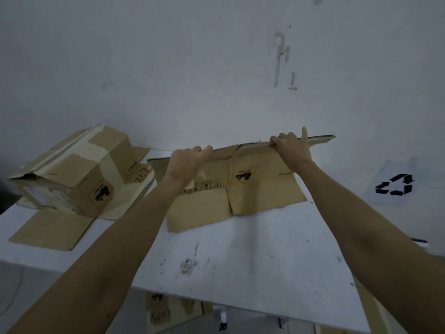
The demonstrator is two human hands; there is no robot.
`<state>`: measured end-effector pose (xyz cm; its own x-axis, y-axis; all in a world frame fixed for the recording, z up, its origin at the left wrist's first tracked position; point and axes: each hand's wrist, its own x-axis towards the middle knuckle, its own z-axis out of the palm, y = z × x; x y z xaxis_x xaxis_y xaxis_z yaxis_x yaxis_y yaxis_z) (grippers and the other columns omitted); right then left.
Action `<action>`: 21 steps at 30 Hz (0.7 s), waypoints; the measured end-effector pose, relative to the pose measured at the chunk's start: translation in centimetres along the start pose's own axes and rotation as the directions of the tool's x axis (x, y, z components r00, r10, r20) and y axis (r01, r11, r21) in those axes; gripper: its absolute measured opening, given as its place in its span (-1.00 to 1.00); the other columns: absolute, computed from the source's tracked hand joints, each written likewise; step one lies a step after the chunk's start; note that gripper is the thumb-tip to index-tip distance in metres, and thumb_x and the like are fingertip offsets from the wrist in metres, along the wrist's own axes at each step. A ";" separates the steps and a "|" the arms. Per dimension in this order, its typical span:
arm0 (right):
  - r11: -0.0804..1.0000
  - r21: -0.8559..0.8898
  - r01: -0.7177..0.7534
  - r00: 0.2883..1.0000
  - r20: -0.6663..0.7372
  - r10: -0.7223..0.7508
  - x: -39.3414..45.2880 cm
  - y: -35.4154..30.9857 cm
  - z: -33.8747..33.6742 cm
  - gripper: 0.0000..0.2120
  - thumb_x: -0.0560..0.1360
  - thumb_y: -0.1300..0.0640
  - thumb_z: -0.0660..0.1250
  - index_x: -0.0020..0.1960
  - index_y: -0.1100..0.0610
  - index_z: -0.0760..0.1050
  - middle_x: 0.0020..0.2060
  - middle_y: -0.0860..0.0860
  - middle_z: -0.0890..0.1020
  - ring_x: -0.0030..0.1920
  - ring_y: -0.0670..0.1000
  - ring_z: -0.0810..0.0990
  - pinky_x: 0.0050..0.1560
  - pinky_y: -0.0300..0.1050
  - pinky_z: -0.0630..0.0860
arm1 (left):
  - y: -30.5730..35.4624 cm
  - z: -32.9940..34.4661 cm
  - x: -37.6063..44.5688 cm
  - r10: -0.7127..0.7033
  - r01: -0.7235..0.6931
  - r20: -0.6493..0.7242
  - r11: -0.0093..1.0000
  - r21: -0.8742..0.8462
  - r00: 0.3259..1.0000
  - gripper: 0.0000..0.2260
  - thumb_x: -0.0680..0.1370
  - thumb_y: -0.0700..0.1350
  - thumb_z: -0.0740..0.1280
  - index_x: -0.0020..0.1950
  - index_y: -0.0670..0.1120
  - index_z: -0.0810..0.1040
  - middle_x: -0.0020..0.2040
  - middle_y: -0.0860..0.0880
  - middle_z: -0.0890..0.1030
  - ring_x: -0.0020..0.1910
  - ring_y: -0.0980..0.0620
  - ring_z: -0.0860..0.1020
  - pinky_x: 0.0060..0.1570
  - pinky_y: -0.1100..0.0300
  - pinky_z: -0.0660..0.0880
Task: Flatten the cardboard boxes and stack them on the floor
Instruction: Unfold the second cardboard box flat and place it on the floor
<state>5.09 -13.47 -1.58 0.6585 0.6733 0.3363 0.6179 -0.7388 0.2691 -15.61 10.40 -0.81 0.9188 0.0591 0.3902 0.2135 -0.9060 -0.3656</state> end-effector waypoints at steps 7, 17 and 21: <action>0.986 -0.100 -0.130 0.941 -0.327 0.091 -2.9 3.1 -1.2 -0.66 0.41 0.31 0.40 0.13 0.07 0.47 -0.08 0.04 0.62 -0.06 0.14 0.60 0.34 0.38 0.24 | 1.9 -0.6 2.0 0.054 -0.064 -0.341 0.998 -0.018 0.938 -0.77 0.48 -0.25 0.27 0.05 -0.03 0.61 -0.20 0.00 0.65 -0.36 0.00 0.62 -0.49 0.23 0.40; 0.996 0.047 -0.078 0.995 -0.051 0.080 -15.1 -0.2 5.0 -0.30 0.30 0.45 0.43 0.39 0.08 0.42 0.23 0.17 0.55 0.24 0.23 0.53 0.22 0.30 0.39 | 7.6 3.7 -5.9 0.112 -0.169 -0.289 0.969 -0.180 0.951 -0.60 0.35 -0.36 0.35 0.13 -0.04 0.54 -0.08 -0.03 0.65 -0.27 -0.05 0.61 -0.37 0.16 0.50; 0.997 0.043 -0.067 0.988 0.139 0.060 -19.2 -1.4 6.4 -0.25 0.37 0.41 0.38 0.49 0.03 0.29 0.37 0.14 0.43 0.37 0.23 0.39 0.31 0.28 0.26 | 7.9 4.6 -8.4 0.173 -0.187 -0.076 0.950 -0.249 0.982 -0.47 0.31 -0.36 0.40 0.26 -0.07 0.48 -0.26 -0.06 0.62 -0.55 -0.07 0.49 -0.62 0.23 0.41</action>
<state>-5.64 -25.20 -14.22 0.7479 0.6252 0.2232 0.5905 -0.7801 0.2065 -20.05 4.67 -10.89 0.9138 -0.1304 0.3847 -0.0513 -0.9765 -0.2094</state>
